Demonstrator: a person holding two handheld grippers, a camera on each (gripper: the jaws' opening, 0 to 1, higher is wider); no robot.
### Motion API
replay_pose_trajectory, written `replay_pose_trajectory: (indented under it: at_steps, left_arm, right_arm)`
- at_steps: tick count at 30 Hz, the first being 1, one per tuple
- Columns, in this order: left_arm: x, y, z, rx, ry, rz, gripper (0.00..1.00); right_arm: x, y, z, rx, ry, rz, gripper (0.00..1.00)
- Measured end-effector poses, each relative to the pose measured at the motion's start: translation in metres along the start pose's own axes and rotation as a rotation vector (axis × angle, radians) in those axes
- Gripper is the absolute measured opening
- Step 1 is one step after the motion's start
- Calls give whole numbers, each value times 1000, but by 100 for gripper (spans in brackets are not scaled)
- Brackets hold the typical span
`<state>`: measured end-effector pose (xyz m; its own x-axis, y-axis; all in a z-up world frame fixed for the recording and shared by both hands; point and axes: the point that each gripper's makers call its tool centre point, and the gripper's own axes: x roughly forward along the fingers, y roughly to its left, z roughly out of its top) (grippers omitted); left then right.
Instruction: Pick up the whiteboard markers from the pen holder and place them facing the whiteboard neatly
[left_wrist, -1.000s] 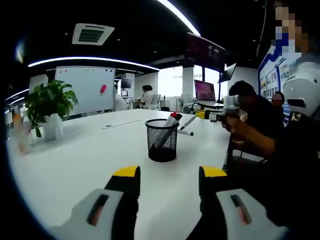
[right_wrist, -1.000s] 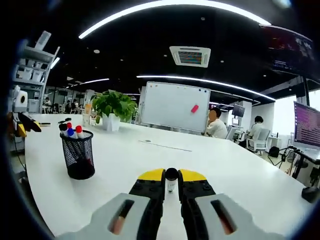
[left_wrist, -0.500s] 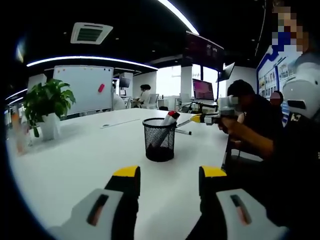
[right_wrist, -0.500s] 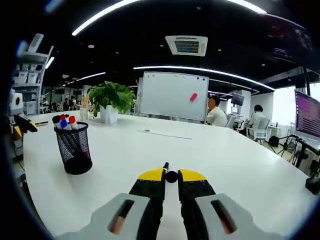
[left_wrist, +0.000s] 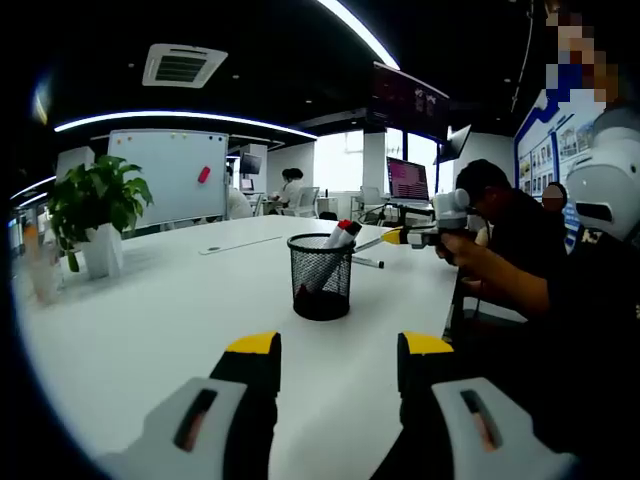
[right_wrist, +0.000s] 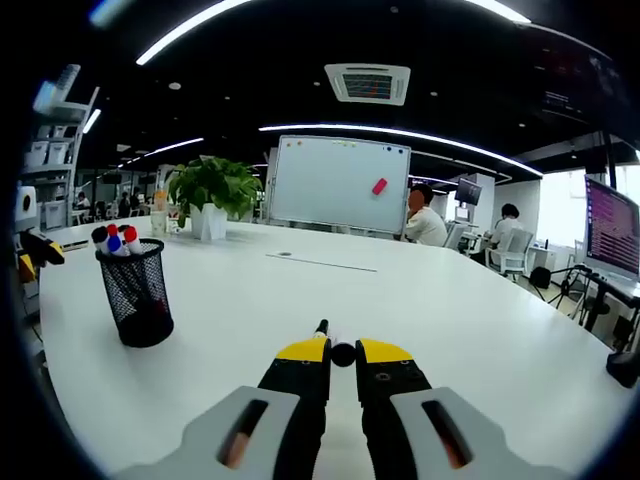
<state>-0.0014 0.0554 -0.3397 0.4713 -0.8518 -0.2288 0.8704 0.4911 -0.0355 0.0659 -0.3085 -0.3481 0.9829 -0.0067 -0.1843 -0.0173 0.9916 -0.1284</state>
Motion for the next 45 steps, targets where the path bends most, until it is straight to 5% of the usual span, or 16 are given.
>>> replay_pose_trajectory:
  at_steps: [21,45]
  left_arm:
    - [2,-1,-4,2,12,-3,48]
    - [2,-1,-5,2,13,-3,48]
  right_arm:
    - [-1,1,-10,22,52,-12,13]
    - [8,9,-35,87,191,-7,13]
